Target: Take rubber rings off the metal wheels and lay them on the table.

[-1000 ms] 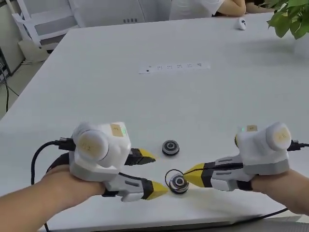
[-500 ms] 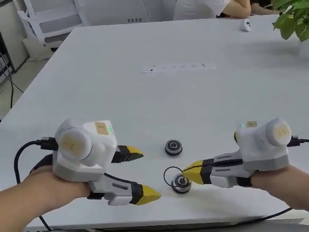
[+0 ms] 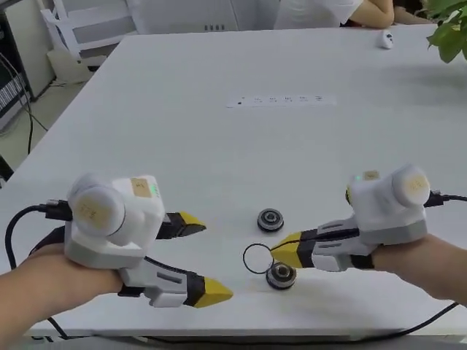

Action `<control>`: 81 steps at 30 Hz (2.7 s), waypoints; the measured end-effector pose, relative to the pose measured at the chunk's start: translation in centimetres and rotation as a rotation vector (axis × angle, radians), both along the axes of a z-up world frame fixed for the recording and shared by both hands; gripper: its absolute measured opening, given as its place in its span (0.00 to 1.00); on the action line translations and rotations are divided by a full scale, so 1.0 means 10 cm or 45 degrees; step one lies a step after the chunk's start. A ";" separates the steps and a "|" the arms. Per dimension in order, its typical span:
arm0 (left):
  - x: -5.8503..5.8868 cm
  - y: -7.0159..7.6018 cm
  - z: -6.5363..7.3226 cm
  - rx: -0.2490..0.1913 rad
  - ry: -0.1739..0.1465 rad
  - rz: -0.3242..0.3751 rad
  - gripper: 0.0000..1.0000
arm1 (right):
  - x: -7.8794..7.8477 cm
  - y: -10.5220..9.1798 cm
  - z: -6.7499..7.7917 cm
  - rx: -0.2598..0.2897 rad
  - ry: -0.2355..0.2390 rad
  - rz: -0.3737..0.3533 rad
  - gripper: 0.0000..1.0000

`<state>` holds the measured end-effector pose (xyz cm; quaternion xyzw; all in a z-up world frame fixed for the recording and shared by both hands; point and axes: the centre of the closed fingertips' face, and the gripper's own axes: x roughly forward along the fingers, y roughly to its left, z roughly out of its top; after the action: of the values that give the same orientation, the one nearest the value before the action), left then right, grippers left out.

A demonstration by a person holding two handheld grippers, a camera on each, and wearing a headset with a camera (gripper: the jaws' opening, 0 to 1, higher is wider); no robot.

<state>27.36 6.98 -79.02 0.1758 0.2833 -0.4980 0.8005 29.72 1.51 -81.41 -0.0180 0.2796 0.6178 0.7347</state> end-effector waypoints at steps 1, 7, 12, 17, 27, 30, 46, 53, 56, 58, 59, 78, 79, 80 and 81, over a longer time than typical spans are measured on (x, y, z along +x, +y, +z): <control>0.00 0.01 0.00 0.000 0.004 0.005 0.66 | 0.00 0.02 0.00 -0.003 0.000 0.008 0.00; -0.02 0.12 -0.01 0.014 0.009 0.027 0.67 | -0.02 0.14 -0.01 -0.017 -0.006 0.054 0.00; -0.03 0.19 -0.01 0.013 0.016 0.050 0.67 | -0.01 0.23 -0.06 -0.039 -0.004 0.082 0.00; -0.06 0.24 -0.02 0.024 0.012 0.056 0.67 | -0.04 0.29 -0.12 -0.066 0.000 0.112 0.00; -0.11 0.30 -0.04 0.039 0.024 0.066 0.67 | -0.07 0.40 -0.19 -0.107 -0.025 0.158 0.00; -0.12 0.31 -0.04 0.038 0.026 0.068 0.67 | -0.07 0.41 -0.22 -0.121 -0.030 0.169 0.00; -0.11 0.31 -0.04 0.036 0.023 0.073 0.67 | -0.03 0.39 -0.29 -0.147 -0.069 0.157 0.03; -0.10 0.30 -0.03 0.037 0.023 0.071 0.67 | 0.01 0.36 -0.27 -0.144 -0.084 0.143 0.09; -0.10 0.29 -0.03 0.039 0.025 0.067 0.67 | 0.03 0.35 -0.25 -0.136 -0.086 0.133 0.11; -0.10 0.29 -0.02 0.040 0.024 0.066 0.67 | 0.03 0.34 -0.23 -0.130 -0.090 0.129 0.12; -0.09 0.28 -0.02 0.039 0.024 0.064 0.67 | 0.04 0.33 -0.21 -0.124 -0.094 0.122 0.13; 0.06 0.00 0.02 0.027 0.020 0.008 0.65 | 0.06 0.08 -0.01 -0.053 -0.112 0.040 0.24; 0.07 -0.02 0.01 0.028 0.023 0.003 0.65 | 0.06 0.07 -0.01 -0.050 -0.114 0.037 0.24; 0.07 -0.04 0.01 0.029 0.023 -0.001 0.65 | 0.07 0.04 0.00 -0.046 -0.117 0.031 0.25; 0.08 -0.06 0.01 0.030 0.023 -0.005 0.64 | 0.07 0.03 0.01 -0.042 -0.119 0.027 0.25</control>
<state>28.12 6.40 -78.90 0.1812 0.2962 -0.4978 0.7948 30.43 1.81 -81.29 -0.0619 0.2550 0.6195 0.7399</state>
